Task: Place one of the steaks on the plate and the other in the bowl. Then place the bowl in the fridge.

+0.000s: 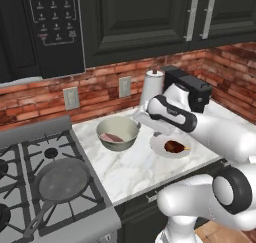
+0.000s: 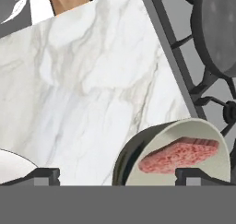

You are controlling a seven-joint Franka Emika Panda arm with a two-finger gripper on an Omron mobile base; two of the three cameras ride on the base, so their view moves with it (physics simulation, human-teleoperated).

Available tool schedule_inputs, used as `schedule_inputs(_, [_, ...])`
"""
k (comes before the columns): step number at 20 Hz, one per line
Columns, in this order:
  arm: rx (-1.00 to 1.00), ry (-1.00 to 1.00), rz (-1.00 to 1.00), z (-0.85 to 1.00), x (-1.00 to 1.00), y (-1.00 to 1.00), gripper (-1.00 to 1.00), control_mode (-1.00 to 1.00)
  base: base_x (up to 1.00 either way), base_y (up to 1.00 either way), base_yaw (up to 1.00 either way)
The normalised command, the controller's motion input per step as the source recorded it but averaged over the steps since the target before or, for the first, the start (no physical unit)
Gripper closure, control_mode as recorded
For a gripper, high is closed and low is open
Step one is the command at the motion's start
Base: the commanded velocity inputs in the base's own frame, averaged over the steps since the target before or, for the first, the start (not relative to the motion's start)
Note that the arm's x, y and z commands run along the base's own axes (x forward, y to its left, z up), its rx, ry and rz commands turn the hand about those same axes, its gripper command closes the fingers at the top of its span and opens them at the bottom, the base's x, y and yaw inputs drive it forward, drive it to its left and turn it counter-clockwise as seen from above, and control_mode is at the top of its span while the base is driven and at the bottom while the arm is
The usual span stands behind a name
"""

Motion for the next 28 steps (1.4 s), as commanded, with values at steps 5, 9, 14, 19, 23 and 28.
schedule_inputs(5, [0.0, 0.0, 0.0, -0.16, 0.33, 0.12, -1.0, -1.0, 0.0, 0.0, 0.0])
schedule_inputs(9, [0.0, 0.0, 0.0, -0.17, 0.31, 0.1, -1.0, -1.0, 0.0, 0.0, 0.0])
schedule_inputs(14, [0.0, 0.0, 0.0, -0.22, 0.29, 0.05, -1.0, -1.0, 0.0, 0.0, 0.0])
schedule_inputs(19, [0.0, 0.0, 0.0, -0.18, 0.23, 0.04, -1.0, -1.0, 0.0, 0.0, 0.0])
schedule_inputs(23, [0.0, 0.0, 0.0, -0.19, 0.11, 0.01, -1.0, -1.0, 0.0, 0.0, 0.0])
schedule_inputs(28, [0.0, 0.0, 0.0, -0.24, 0.14, 0.09, -1.0, -1.0, 0.0, 0.0, 0.0])
